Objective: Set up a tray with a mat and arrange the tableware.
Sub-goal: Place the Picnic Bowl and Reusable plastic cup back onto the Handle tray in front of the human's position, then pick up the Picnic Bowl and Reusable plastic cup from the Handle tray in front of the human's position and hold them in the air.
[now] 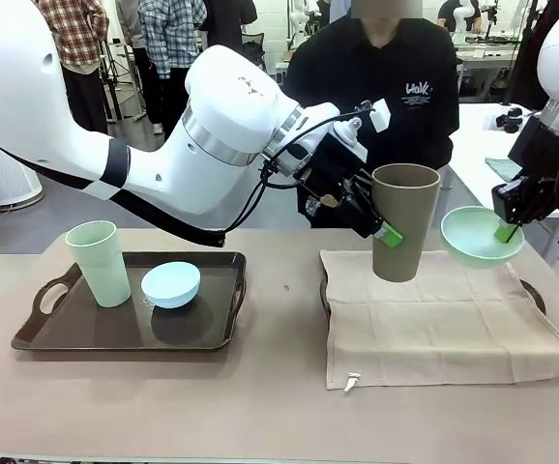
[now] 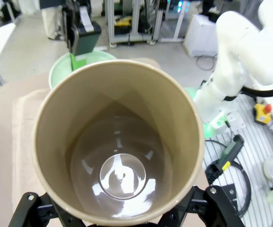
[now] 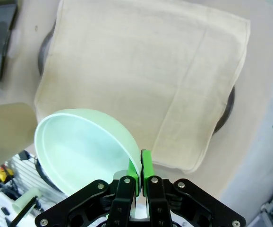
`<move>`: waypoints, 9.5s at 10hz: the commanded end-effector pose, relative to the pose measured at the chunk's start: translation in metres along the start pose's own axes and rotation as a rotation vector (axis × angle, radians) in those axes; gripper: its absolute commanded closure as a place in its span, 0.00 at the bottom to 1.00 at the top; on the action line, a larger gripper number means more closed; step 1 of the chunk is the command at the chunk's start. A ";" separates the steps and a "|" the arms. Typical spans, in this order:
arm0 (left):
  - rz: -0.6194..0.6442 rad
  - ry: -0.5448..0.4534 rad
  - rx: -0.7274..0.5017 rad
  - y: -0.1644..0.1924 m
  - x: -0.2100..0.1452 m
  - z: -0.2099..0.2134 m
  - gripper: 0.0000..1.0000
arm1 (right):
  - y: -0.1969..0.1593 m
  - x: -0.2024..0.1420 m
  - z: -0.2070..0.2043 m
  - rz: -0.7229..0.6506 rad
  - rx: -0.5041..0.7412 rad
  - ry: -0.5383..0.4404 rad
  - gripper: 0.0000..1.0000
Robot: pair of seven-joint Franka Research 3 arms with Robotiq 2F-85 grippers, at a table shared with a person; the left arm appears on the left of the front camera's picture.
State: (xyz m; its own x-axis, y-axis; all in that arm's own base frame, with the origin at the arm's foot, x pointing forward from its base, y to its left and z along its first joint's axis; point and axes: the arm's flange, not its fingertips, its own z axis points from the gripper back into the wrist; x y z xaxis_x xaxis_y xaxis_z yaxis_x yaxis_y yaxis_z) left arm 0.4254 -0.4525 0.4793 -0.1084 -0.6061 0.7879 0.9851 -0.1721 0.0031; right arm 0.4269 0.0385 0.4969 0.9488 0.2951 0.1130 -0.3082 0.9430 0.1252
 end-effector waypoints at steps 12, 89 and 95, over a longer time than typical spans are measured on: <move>-0.107 0.008 0.214 0.039 -0.070 -0.058 0.15 | -0.056 0.033 -0.088 -0.049 0.000 0.032 0.96; 1.639 -0.585 -0.120 -0.165 -0.275 0.423 0.00 | -0.082 -0.130 0.026 -0.328 1.428 -0.014 0.00; 1.639 -0.585 -0.120 -0.165 -0.275 0.423 0.00 | -0.082 -0.130 0.026 -0.328 1.428 -0.014 0.00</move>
State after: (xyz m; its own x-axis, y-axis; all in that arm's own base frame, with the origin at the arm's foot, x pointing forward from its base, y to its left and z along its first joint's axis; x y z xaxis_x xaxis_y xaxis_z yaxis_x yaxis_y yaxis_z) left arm 0.3500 0.0707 0.5219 0.9906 0.1337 0.0270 -0.0021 0.2132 -0.9770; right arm 0.3247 -0.0830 0.4972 0.9891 0.0983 -0.1097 0.1080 0.0223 0.9939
